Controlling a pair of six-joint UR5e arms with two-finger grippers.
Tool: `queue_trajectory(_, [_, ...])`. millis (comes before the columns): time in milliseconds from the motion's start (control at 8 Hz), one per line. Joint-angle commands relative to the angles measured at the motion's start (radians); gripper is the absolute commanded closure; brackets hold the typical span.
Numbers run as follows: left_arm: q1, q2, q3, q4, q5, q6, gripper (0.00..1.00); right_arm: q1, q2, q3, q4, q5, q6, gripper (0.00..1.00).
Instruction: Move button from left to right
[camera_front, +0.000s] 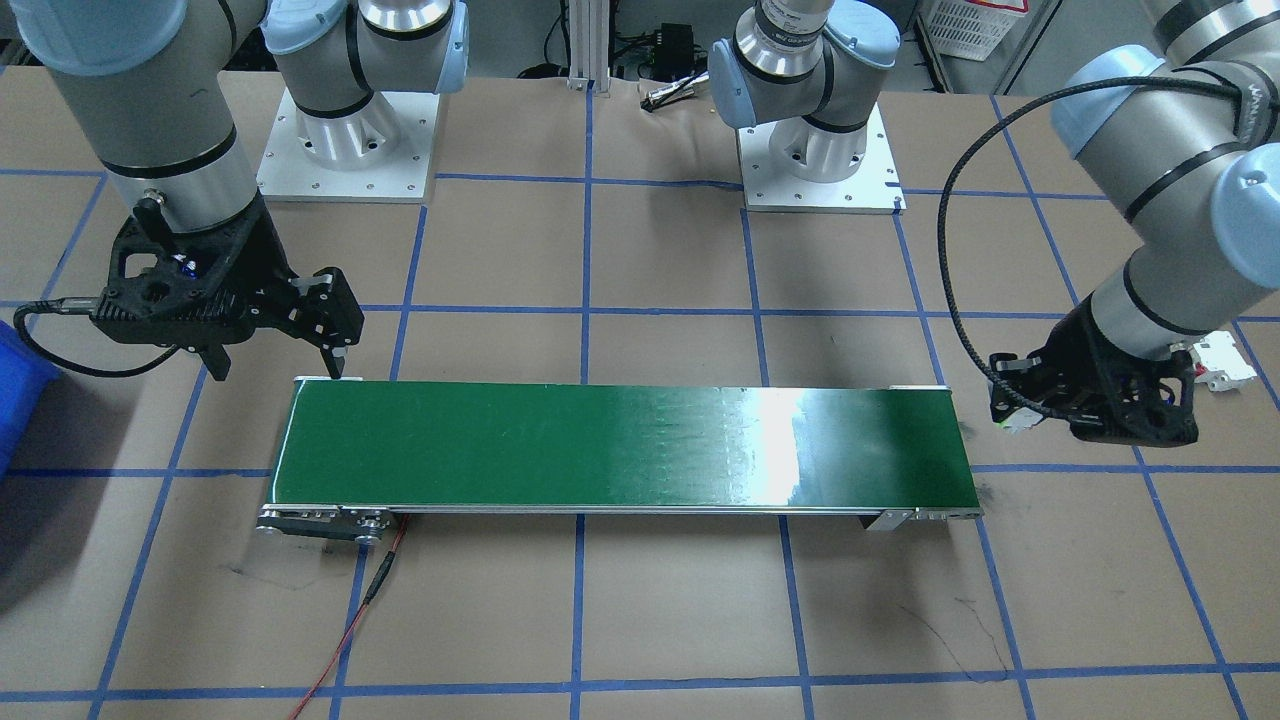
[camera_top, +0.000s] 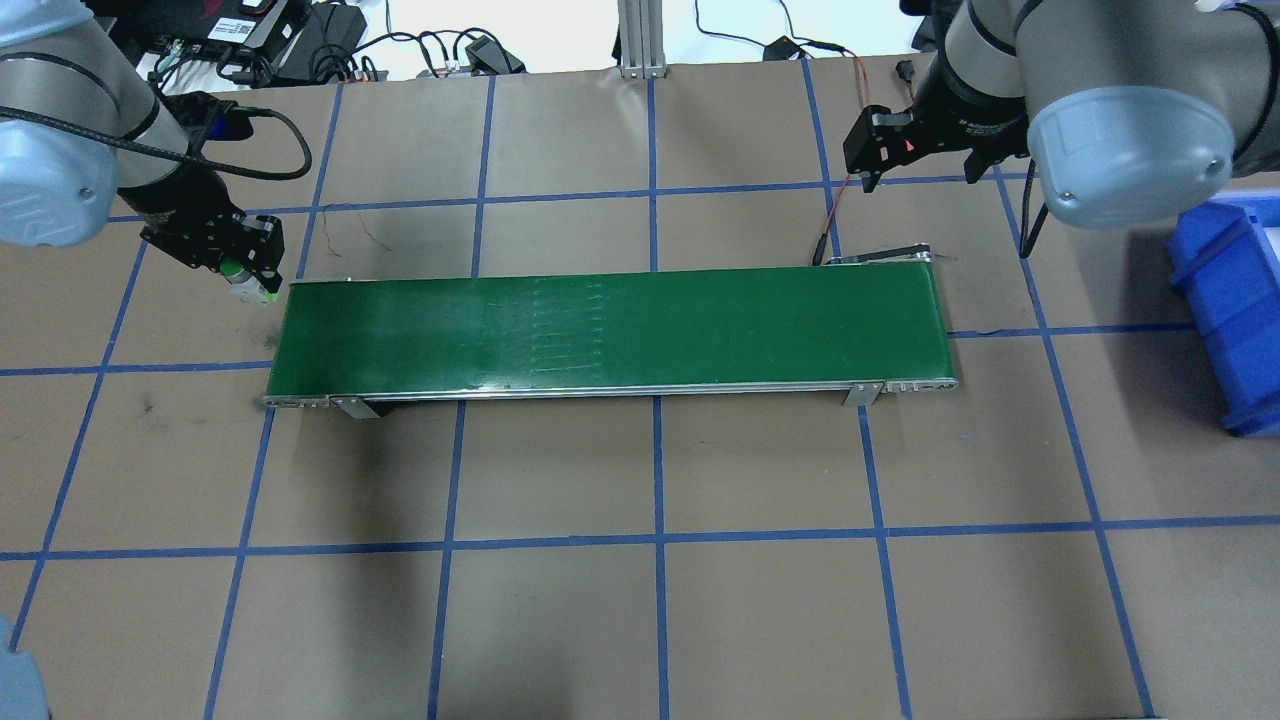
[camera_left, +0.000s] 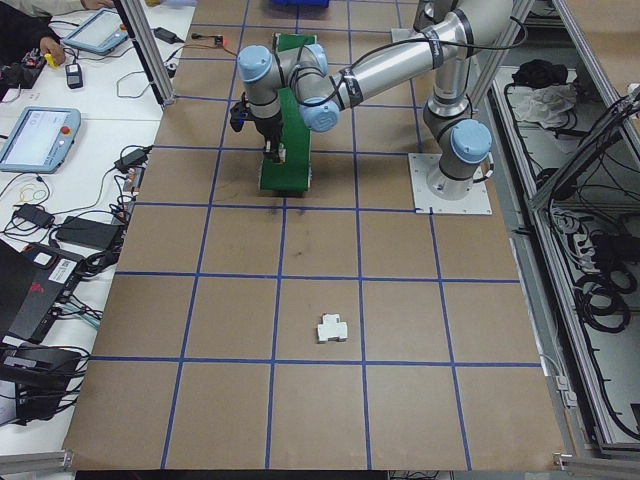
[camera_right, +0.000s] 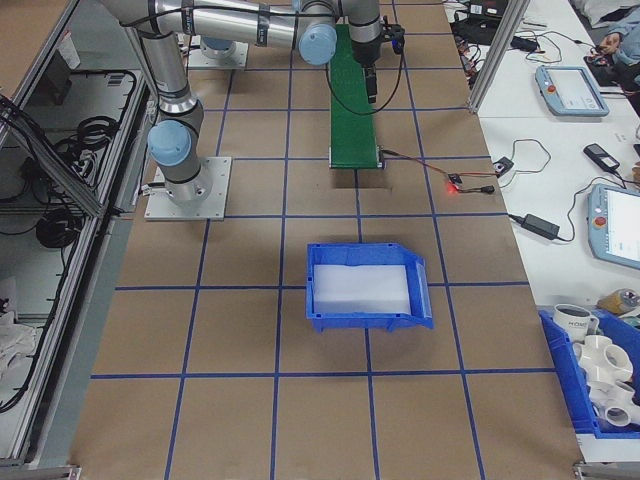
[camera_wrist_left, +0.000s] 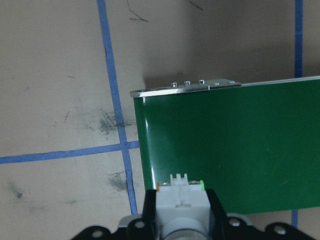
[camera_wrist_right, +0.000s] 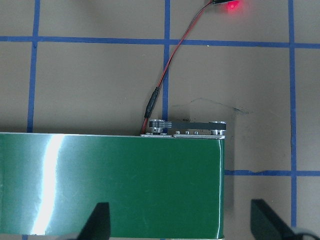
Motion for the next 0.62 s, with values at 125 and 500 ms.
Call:
queue_trajectory(125, [-0.009,-0.067,-0.068,0.155,0.001,0.011,1.00,0.000,0.001,0.000,0.000,0.001,0.001,0.00])
queue_trajectory(500, [-0.009,-0.090,-0.080,0.184,-0.004,0.002,1.00,0.000,0.000,0.000,0.000,0.001,0.001,0.00])
